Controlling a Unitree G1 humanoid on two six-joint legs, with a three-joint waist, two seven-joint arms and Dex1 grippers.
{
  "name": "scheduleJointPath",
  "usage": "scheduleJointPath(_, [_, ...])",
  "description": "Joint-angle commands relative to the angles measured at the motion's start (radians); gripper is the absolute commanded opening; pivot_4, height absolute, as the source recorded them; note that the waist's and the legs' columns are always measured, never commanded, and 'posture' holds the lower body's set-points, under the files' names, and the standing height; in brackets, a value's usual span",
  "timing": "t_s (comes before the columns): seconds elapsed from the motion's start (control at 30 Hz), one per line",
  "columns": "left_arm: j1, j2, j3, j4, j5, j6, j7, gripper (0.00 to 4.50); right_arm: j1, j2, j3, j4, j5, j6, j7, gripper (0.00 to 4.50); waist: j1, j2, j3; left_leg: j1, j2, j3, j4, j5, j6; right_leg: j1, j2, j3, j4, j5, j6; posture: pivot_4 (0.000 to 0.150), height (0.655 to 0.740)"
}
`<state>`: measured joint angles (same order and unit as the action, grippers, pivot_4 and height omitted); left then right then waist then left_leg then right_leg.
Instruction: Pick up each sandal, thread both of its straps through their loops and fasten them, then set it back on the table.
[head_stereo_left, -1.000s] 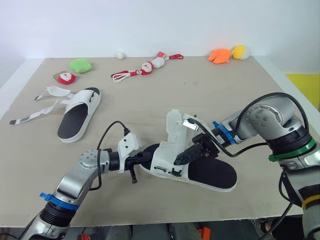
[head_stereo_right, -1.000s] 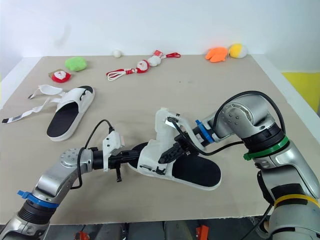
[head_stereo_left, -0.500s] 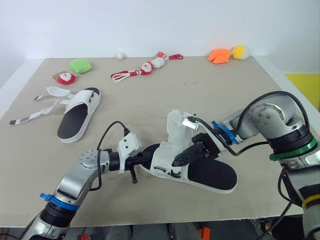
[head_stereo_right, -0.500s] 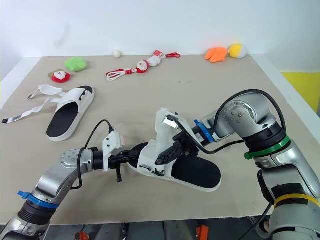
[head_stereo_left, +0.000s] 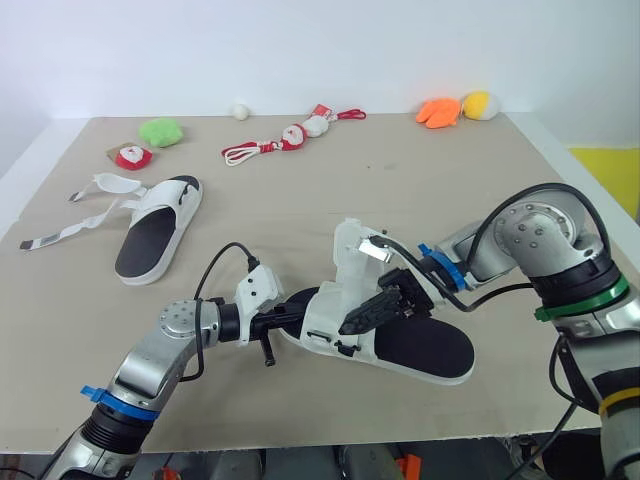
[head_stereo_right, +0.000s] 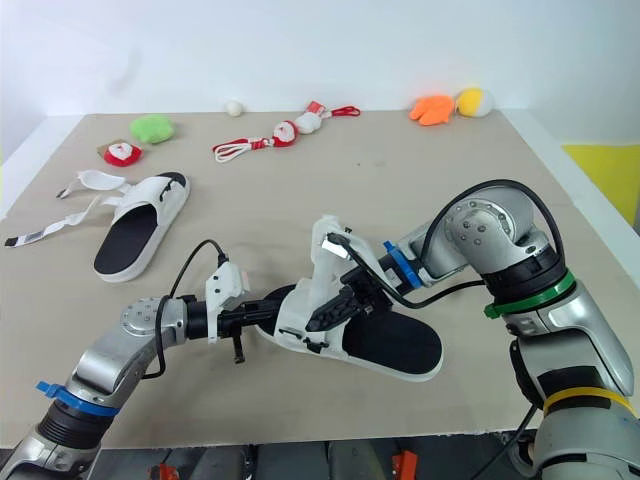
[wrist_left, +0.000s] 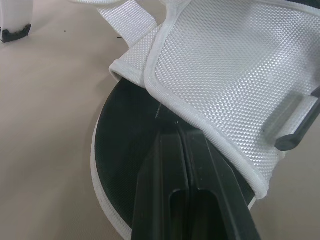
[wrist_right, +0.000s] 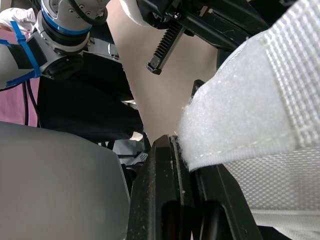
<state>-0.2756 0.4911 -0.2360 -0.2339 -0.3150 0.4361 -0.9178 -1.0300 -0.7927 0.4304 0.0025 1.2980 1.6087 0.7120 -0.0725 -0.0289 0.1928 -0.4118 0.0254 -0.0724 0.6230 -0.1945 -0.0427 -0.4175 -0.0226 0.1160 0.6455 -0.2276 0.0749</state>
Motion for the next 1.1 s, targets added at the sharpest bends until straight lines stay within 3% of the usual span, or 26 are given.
scheduleJointPath(0.03, [0.032, 0.008, -0.048, 0.033, 0.017, 0.033, -0.011, 0.0, 0.006, -0.024, 0.004, -0.039, 0.046, 0.006, 0.002, 0.05, 0.0, 0.0, 0.0, 0.0, 0.0, 0.0, 0.0, 0.0, 0.0, 0.0, 0.0, 0.0, 0.0, 0.0, 0.0, 0.15, 0.74])
scheduleJointPath(0.43, [0.031, 0.009, -0.048, 0.033, 0.017, 0.035, -0.014, 0.0, 0.06, -0.021, -0.015, -0.107, -0.021, 0.006, -0.015, 0.05, 0.0, 0.0, 0.0, 0.0, 0.0, 0.0, 0.0, 0.0, 0.0, 0.0, 0.0, 0.0, 0.0, 0.0, 0.0, 0.15, 0.74])
scheduleJointPath(0.73, [0.029, 0.009, -0.051, 0.033, 0.017, 0.036, -0.015, 0.0, 0.103, 0.013, -0.113, -0.195, -0.095, -0.025, 0.039, 0.05, 0.0, 0.0, -0.001, 0.0, 0.0, 0.0, 0.001, 0.0, 0.0, 0.0, 0.0, 0.0, 0.0, 0.0, 0.0, 0.15, 0.74])
scheduleJointPath(0.77, [0.03, 0.01, -0.05, 0.033, 0.017, 0.036, -0.016, 0.0, 0.102, 0.017, -0.125, -0.191, -0.095, -0.014, 0.043, 0.75, 0.0, 0.0, -0.001, 0.0, 0.0, 0.0, 0.001, 0.0, 0.0, 0.001, 0.0, 0.0, 0.0, 0.0, 0.0, 0.15, 0.74])
scheduleJointPath(0.83, [0.031, 0.011, -0.05, 0.031, 0.016, 0.036, -0.017, 0.0, 0.101, 0.015, -0.145, -0.195, -0.088, 0.002, 0.058, 1.53, 0.0, 0.0, -0.001, 0.0, 0.0, 0.0, 0.001, 0.0, 0.0, 0.001, 0.0, 0.0, 0.0, 0.0, 0.0, 0.15, 0.74])
scheduleJointPath(0.87, [0.032, 0.011, -0.051, 0.031, 0.017, 0.036, -0.017, 0.0, 0.102, 0.01, -0.151, -0.198, -0.084, 0.005, 0.064, 2.42, 0.0, 0.0, -0.001, 0.0, 0.0, 0.0, 0.001, 0.0, 0.0, 0.001, 0.0, 0.0, 0.0, 0.0, 0.0, 0.15, 0.74])
scheduleJointPath(0.9, [0.032, 0.012, -0.051, 0.03, 0.016, 0.036, -0.018, 0.0, 0.1, -0.006, -0.159, -0.194, -0.068, 0.006, 0.073, 2.82, 0.0, 0.0, -0.002, 0.001, 0.0, 0.0, 0.001, 0.0, 0.0, 0.001, 0.0, 0.0, 0.0, 0.0, 0.0, 0.15, 0.74])
scheduleJointPath(0.97, [0.035, 0.014, -0.053, 0.028, 0.017, 0.035, -0.019, 0.0, 0.099, -0.034, -0.167, -0.184, -0.046, 0.006, 0.079, 3.14, 0.001, 0.0, -0.002, 0.001, 0.0, 0.0, 0.001, 0.0, 0.0, 0.001, 0.0, 0.0, 0.0, 0.0, 0.0, 0.15, 0.74])
scheduleJointPath(1.03, [0.035, 0.015, -0.054, 0.028, 0.017, 0.036, -0.021, 0.0, 0.103, -0.059, -0.179, -0.183, -0.035, 0.006, 0.091, 4.15, 0.0, 0.0, -0.002, 0.001, 0.0, 0.0, 0.001, 0.0, 0.0, 0.001, 0.0, 0.0, 0.0, 0.0, 0.0, 0.15, 0.74])
scheduleJointPath(1.1, [0.033, 0.015, -0.056, 0.031, 0.017, 0.035, -0.024, 0.0, 0.106, -0.073, -0.182, -0.173, -0.025, 0.006, 0.091, 4.4, 0.0, 0.0, -0.002, 0.001, 0.0, 0.0, 0.001, 0.0, 0.0, 0.001, 0.0, 0.0, 0.0, 0.0, 0.0, 0.15, 0.74])
